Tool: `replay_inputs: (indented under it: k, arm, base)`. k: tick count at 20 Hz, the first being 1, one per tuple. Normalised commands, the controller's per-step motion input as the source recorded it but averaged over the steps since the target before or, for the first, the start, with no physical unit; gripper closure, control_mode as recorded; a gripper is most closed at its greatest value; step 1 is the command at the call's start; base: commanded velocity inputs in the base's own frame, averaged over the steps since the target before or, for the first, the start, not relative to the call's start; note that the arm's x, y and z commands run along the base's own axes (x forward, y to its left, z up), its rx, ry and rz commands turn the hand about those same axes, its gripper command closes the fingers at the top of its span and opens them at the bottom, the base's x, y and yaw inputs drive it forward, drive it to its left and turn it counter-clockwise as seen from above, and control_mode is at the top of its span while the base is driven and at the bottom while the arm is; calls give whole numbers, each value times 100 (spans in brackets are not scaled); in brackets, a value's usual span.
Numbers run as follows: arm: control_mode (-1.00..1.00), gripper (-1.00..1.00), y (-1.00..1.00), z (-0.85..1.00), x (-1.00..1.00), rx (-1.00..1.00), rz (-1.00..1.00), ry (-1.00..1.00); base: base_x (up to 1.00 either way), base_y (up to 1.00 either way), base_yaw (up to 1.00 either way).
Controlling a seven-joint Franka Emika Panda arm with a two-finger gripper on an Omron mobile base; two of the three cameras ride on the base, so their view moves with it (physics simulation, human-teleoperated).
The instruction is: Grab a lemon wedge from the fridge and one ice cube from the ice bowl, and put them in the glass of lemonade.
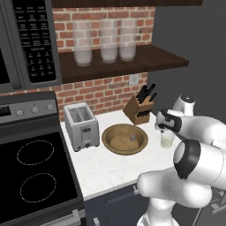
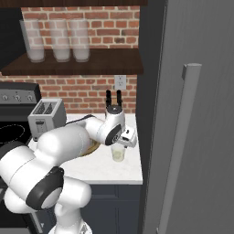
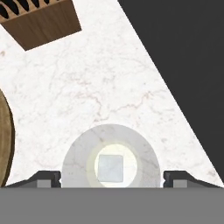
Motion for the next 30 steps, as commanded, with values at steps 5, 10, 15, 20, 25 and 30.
replay_inputs:
  k: [5,10,15,20,25,30]
  arm:
    - [-100,-100,0,14,-13,1,1,-4]
    - [-100,-100,5,35,-37,3,5,-18]
    - [-100,-100,17,30,-47,1,4,-19]
    - [-100,-100,45,25,-34,0,4,-8]
    - [-100,-100,81,56,-17,0,4,-5]
    - [-100,-100,72,69,-28,-8,3,15]
  base:
    - [0,0,0]
    - [0,0,0]
    - [0,0,0]
    - [0,0,0]
    - [0,0,0]
    - [0,0,0]
